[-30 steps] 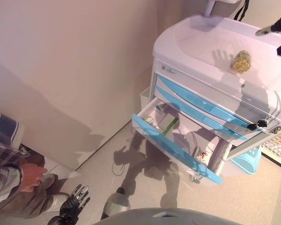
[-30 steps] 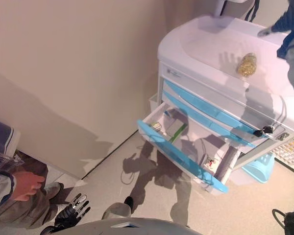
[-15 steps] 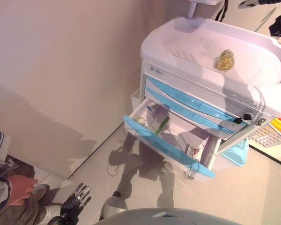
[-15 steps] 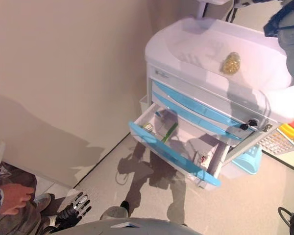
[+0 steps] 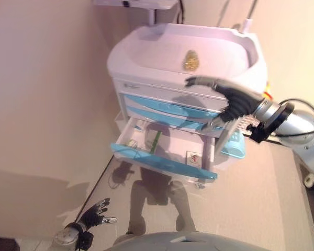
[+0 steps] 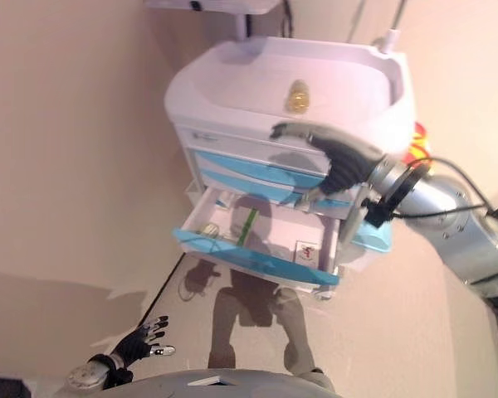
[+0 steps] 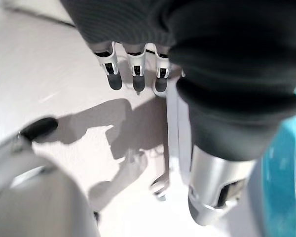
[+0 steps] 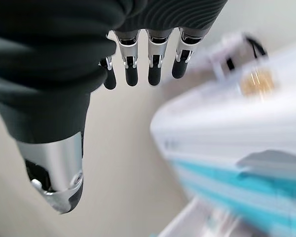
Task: Open the drawer and pick up the medicine
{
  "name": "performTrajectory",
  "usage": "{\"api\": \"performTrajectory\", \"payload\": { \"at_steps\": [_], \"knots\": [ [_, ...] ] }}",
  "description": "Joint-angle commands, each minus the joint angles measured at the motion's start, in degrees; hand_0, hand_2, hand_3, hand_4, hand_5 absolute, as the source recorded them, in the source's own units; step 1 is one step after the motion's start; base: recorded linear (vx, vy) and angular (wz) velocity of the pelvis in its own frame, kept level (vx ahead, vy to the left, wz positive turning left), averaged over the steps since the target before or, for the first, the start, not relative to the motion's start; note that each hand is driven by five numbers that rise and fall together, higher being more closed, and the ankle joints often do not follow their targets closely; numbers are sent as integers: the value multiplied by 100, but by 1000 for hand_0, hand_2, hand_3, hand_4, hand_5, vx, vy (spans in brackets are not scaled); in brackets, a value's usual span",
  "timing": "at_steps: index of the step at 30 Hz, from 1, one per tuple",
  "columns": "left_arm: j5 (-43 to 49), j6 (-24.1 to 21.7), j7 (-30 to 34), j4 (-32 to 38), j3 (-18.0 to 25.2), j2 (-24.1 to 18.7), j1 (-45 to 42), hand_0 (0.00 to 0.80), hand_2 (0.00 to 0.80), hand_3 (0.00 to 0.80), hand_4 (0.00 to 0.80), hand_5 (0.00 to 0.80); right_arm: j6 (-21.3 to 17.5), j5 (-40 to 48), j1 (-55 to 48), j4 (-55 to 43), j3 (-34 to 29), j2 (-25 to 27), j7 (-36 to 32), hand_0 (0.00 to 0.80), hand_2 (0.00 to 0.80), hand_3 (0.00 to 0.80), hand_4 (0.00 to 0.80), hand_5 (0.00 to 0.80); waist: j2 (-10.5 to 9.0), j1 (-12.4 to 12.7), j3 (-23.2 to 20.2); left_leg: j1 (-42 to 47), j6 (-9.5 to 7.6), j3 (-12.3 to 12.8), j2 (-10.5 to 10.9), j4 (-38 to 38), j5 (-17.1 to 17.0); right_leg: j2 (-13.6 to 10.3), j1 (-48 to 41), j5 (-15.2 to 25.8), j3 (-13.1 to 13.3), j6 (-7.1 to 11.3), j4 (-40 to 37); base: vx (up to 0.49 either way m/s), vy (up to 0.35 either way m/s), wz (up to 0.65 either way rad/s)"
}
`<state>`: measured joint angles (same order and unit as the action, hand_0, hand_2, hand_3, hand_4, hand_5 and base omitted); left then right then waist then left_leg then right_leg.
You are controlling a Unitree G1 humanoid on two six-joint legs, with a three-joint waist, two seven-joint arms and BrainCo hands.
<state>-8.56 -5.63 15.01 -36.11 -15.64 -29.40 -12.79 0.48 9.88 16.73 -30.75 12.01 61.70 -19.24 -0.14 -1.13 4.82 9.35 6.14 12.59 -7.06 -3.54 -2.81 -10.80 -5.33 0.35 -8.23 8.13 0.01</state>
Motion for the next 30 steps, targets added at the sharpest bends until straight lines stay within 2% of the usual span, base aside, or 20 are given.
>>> {"api": "performTrajectory", "payload": {
  "at_steps": [1, 2, 5, 6, 11, 15, 18, 24, 30],
  "knots": [
    [921, -488, -291, 29, -405, -425, 639, 0, 0, 0, 0, 0, -517, 659, -243, -290, -341, -158, -574, 0, 0, 0, 0, 0, -52, -117, 124, -91, -206, 15, -224, 699, 556, -234, 304, 149, -12, 163, 412, -47, -21, -21],
    [1026, -521, -344, 10, -477, -435, 703, 0, 0, 0, 0, 0, -479, 798, -367, -293, -382, -194, -595, 0, 0, 0, 0, 0, -50, -139, 136, -90, -206, 47, -228, 713, 566, -227, 319, 155, 13, 166, 412, -45, -19, -22],
    [1479, -563, -587, 12, -865, -519, 1037, 0, 0, 0, 0, 0, -790, 1006, -930, -275, -347, -438, -1019, 0, 0, 0, 0, 0, -25, -393, 254, -108, -201, 220, -260, 802, 594, -192, 458, 186, 171, 188, 443, -69, -19, -34],
    [1533, -555, -630, -13, -952, -523, 1122, 0, 0, 0, 0, 0, -784, 1189, -997, -268, -326, -455, -1141, 0, 0, 0, 0, 0, -18, -434, 283, -118, -201, 255, -267, 823, 603, -184, 489, 190, 201, 192, 452, -56, -11, -23],
    [1806, -589, -746, -263, -1319, -498, 1614, 0, 0, 0, 0, 0, -431, 2093, -1271, 6, 1, -731, -1926, 0, 0, 0, 0, 0, 6, -676, 432, -163, -177, 435, -296, 905, 634, -161, 701, 223, 361, 203, 509, -35, -28, -15],
    [1608, -625, -980, -585, -1521, -487, 2096, 0, 0, 0, 0, 0, -6, 2191, -1489, 434, 410, -1016, -1972, 0, 0, 0, 0, 0, 27, -926, 705, -323, -132, 575, -371, 1053, 659, -113, 1068, 241, 566, 193, 667, -105, -32, -26],
    [1402, -752, -1226, -887, -1516, -457, 2357, 0, 0, 0, 0, 0, 167, 2100, -1728, 933, 569, -1238, -1844, 0, 0, 0, 0, 0, 42, -1152, 972, -455, -98, 695, -435, 1126, 642, -46, 1361, 263, 730, 153, 773, -140, 2, -29],
    [432, -972, -1538, -1417, -1211, -664, 2791, 0, 0, 0, 0, 0, -171, 1901, -2269, 2049, 456, -1361, -1825, 0, 0, 0, 0, 0, 86, -1700, 1438, -639, 9, 937, -529, 1347, 729, 112, 1779, 195, 1064, 80, 920, -37, 58, -33],
    [-674, -1159, -1513, -2022, -720, -1192, 3362, 0, 0, 0, 0, 0, -515, 2153, -2442, 2641, 146, -1208, -1941, 0, 0, 0, 0, 0, 66, -2054, 1852, -1139, 170, 1075, -693, 1842, 398, 336, 2441, 110, 1276, -112, 1284, -40, 30, -39]
  ]
}}
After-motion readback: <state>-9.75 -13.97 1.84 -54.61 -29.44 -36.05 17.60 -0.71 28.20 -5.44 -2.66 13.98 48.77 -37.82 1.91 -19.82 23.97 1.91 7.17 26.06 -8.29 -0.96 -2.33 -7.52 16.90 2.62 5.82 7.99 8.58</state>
